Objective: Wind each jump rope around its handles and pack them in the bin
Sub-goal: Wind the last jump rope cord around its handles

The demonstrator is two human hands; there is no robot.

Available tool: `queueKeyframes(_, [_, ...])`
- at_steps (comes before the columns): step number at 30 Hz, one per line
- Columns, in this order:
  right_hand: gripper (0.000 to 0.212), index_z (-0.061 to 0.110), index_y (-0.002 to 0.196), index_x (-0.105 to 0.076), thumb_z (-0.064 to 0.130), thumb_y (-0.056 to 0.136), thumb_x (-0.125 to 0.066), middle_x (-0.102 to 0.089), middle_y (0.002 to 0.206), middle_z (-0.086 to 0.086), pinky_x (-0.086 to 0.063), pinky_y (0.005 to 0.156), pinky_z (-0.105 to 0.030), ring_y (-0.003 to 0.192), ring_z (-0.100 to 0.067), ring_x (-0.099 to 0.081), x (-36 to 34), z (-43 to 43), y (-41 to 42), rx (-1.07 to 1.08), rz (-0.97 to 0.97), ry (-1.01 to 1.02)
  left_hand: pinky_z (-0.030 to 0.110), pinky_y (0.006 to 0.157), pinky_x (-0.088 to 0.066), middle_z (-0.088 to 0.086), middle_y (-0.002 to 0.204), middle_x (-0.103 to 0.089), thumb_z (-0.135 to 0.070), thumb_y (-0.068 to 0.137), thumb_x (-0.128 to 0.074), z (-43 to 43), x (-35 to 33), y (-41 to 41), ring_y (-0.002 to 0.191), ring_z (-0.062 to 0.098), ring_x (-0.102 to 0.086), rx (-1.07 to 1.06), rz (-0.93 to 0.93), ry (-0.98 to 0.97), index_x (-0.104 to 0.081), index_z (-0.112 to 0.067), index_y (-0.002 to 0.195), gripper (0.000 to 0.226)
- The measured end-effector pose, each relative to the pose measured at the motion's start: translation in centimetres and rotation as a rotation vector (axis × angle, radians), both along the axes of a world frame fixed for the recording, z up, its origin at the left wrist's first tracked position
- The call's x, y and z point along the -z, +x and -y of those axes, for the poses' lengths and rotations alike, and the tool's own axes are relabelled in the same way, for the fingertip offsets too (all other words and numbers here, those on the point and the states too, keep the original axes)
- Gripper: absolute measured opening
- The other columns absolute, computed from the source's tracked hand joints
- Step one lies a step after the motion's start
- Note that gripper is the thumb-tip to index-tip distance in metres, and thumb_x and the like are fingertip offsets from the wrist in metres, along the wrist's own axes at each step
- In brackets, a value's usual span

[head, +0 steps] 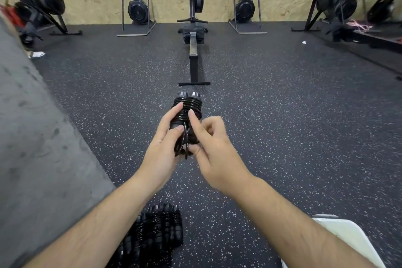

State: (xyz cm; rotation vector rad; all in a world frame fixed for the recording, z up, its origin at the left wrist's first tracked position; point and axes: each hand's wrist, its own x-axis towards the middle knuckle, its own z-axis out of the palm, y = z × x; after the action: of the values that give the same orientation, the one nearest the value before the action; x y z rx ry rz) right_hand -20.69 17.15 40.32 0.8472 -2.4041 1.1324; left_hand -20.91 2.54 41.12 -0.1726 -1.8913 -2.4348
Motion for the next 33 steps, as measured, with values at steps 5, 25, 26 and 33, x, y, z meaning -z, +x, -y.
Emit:
queueKeyframes(5, [0.051, 0.009, 0.146, -0.050, 0.002, 0.096, -0.058, -0.055, 0.117, -0.004, -0.049, 0.093, -0.028, 0.100, -0.025, -0.050, -0.2, -0.5, -0.8, -0.019, -0.203, -0.080, 0.034, 0.068, -0.053, 0.005, 0.126, -0.069, -0.009, 0.107, -0.033, 0.1, -0.1, -0.1, 0.090, 0.023, -0.061, 0.046, 0.023, 0.109, -0.054, -0.036, 0.141, 0.048])
queueKeyframes(25, [0.019, 0.017, 0.065, -0.075, 0.018, 0.084, -0.076, -0.061, 0.069, 0.011, -0.044, 0.071, -0.023, 0.074, -0.006, -0.053, -1.6, -1.3, -1.0, 0.073, -0.013, 0.011, 0.041, 0.065, -0.050, 0.019, 0.119, -0.067, -0.019, 0.103, -0.047, 0.0, 0.2, 0.1, 0.074, 0.024, -0.057, 0.097, -0.012, 0.043, -0.055, -0.040, 0.138, 0.042])
queueKeyframes(26, [0.016, 0.013, 0.066, -0.075, 0.012, 0.082, -0.078, -0.059, 0.068, 0.011, -0.041, 0.067, -0.015, 0.070, -0.002, -0.055, -1.8, -1.2, -0.7, 0.073, 0.066, -0.068, 0.040, 0.064, -0.051, 0.018, 0.121, -0.067, -0.021, 0.101, -0.050, 0.0, 0.3, 0.1, 0.074, 0.024, -0.058, 0.091, -0.016, 0.026, -0.055, -0.040, 0.138, 0.042])
queueKeyframes(33, [0.019, 0.013, 0.072, -0.071, -0.002, 0.075, -0.082, -0.063, 0.078, -0.018, -0.047, 0.054, -0.018, 0.052, -0.012, -0.062, -2.2, -0.7, -0.1, 0.052, 0.378, -0.472, 0.039, 0.064, -0.050, 0.011, 0.130, -0.066, -0.021, 0.103, -0.045, -0.8, 0.3, 0.3, 0.089, 0.028, -0.059, 0.082, 0.010, 0.073, -0.049, -0.033, 0.145, 0.044])
